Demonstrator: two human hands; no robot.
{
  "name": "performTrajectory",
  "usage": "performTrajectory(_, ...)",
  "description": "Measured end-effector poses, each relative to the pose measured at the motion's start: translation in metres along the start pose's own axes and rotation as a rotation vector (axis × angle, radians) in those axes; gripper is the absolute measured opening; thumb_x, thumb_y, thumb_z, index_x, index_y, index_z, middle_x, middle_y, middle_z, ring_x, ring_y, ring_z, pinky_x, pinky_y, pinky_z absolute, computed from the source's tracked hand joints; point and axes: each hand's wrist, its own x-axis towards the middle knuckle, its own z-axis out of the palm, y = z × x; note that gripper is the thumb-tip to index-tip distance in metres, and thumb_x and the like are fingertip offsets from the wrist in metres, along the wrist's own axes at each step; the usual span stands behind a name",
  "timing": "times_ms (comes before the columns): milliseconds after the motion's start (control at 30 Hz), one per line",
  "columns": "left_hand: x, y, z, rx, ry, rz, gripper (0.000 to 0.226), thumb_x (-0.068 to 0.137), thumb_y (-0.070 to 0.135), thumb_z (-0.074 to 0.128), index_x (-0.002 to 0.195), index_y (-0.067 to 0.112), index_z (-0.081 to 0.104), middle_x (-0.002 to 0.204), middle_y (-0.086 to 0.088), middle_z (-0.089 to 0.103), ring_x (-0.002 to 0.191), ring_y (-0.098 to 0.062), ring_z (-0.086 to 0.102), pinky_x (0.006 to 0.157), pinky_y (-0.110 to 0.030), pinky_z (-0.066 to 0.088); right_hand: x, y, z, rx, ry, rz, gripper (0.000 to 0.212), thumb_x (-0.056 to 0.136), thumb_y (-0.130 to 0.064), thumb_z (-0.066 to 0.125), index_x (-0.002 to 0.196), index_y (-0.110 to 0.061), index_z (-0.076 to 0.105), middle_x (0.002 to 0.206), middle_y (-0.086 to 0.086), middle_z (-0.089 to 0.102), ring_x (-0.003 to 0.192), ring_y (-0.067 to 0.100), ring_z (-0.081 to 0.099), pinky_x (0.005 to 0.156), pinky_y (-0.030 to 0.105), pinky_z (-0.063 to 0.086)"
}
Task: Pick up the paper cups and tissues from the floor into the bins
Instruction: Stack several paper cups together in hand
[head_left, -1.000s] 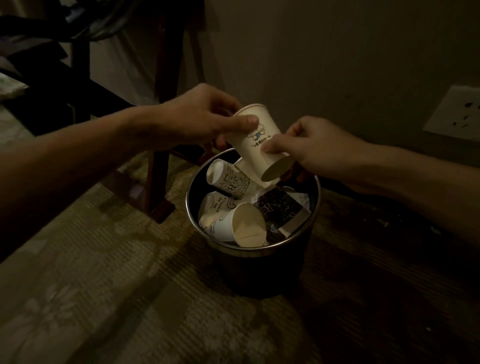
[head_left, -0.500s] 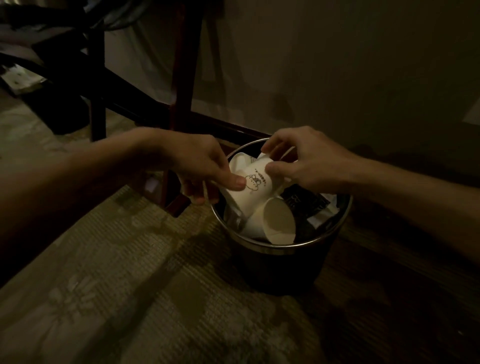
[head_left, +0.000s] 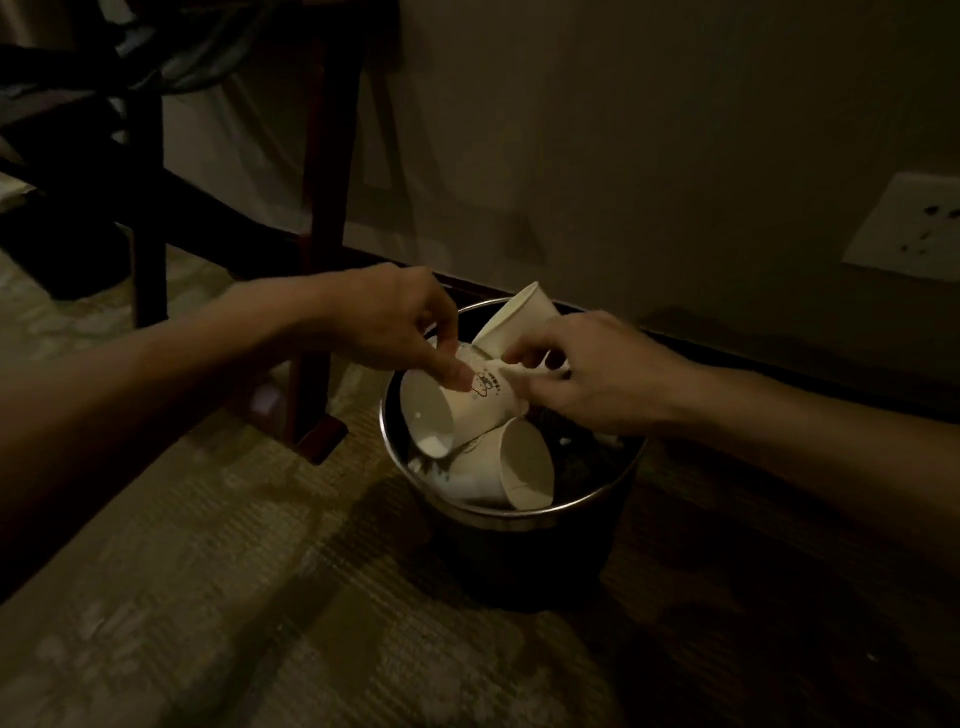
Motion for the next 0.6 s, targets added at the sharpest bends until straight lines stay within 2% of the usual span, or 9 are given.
performTrajectory(67,0.003,0.015,-0.012,-0.088,0.076,0.092,0.024,0.082,0.053,0.066,0.076,0.029,0.067,0.071,0.011,0.065,0.066,-0.001,0.062,0.063,-0.023,0.042,-0.011,-0.003,-0.014,0.001,0.019,0.013,0.028,0.091,-0.036,0.063,0.118,-0.029,0.062,0.106,-0.013,0.062,0.090,0.004,0.062,0.075,0.027,0.055)
performTrajectory(167,0.008,0.048,-0.018,-0.179,0.185,0.219,0.033,0.089,0.043,0.065,0.060,0.026,0.064,0.053,0.011,0.059,0.047,0.001,0.053,0.051,-0.019,0.040,-0.039,0.001,-0.042,0.017,0.034,0.077,0.008,0.088,-0.037,0.066,0.092,-0.030,0.066,0.086,-0.013,0.066,0.079,0.001,0.063,0.070,0.027,0.055)
performTrajectory(233,0.011,0.074,-0.014,-0.101,0.225,0.288,0.038,0.089,0.039,0.066,0.055,0.024,0.059,0.047,0.011,0.053,0.042,0.000,0.048,0.044,-0.015,0.037,-0.067,0.012,-0.058,0.039,0.096,0.129,0.019,0.084,-0.043,0.066,0.076,-0.027,0.064,0.070,-0.013,0.065,0.063,0.000,0.060,0.059,0.027,0.050)
performTrajectory(333,0.010,0.112,-0.004,0.004,0.259,0.387,0.039,0.085,0.050,0.061,0.056,0.024,0.057,0.051,0.016,0.057,0.045,-0.001,0.053,0.039,-0.013,0.033,-0.127,0.031,-0.066,0.077,0.110,0.232,0.027,0.074,-0.058,0.060,0.075,-0.031,0.061,0.072,-0.017,0.064,0.058,0.001,0.059,0.052,0.024,0.045)
performTrajectory(433,0.014,0.158,0.013,0.107,0.284,0.523,0.041,0.075,0.068,0.048,0.065,0.029,0.058,0.069,0.024,0.061,0.057,0.001,0.057,0.048,-0.021,0.036,-0.195,0.060,-0.066,0.110,0.116,0.369,0.029,0.069,-0.066,0.057,0.082,-0.040,0.059,0.081,-0.019,0.065,0.067,0.000,0.062,0.058,0.029,0.053)
performTrajectory(500,0.022,0.201,0.031,0.122,0.194,0.609,0.037,0.073,0.071,0.043,0.078,0.037,0.058,0.079,0.030,0.060,0.064,0.006,0.059,0.051,-0.021,0.039,-0.243,0.091,-0.063,0.176,0.180,0.489,0.028,0.071,-0.060,0.061,0.081,-0.035,0.062,0.084,-0.015,0.067,0.072,-0.001,0.063,0.067,0.029,0.054)
performTrajectory(567,0.035,0.252,0.056,0.110,0.087,0.678,0.033,0.074,0.071,0.042,0.084,0.044,0.058,0.085,0.035,0.058,0.069,0.009,0.059,0.051,-0.017,0.039,-0.293,0.129,-0.057,0.243,0.318,0.612,0.011,0.078,-0.038,0.071,0.076,-0.030,0.063,0.078,-0.011,0.067,0.078,-0.006,0.061,0.074,0.019,0.049)
performTrajectory(600,0.043,0.278,0.071,0.092,0.044,0.713,0.033,0.075,0.069,0.044,0.081,0.041,0.060,0.084,0.031,0.060,0.070,0.008,0.059,0.052,-0.016,0.040,-0.316,0.147,-0.054,0.256,0.381,0.672,0.013,0.080,-0.027,0.073,0.078,-0.033,0.062,0.075,-0.013,0.064,0.080,-0.006,0.059,0.077,0.015,0.045)
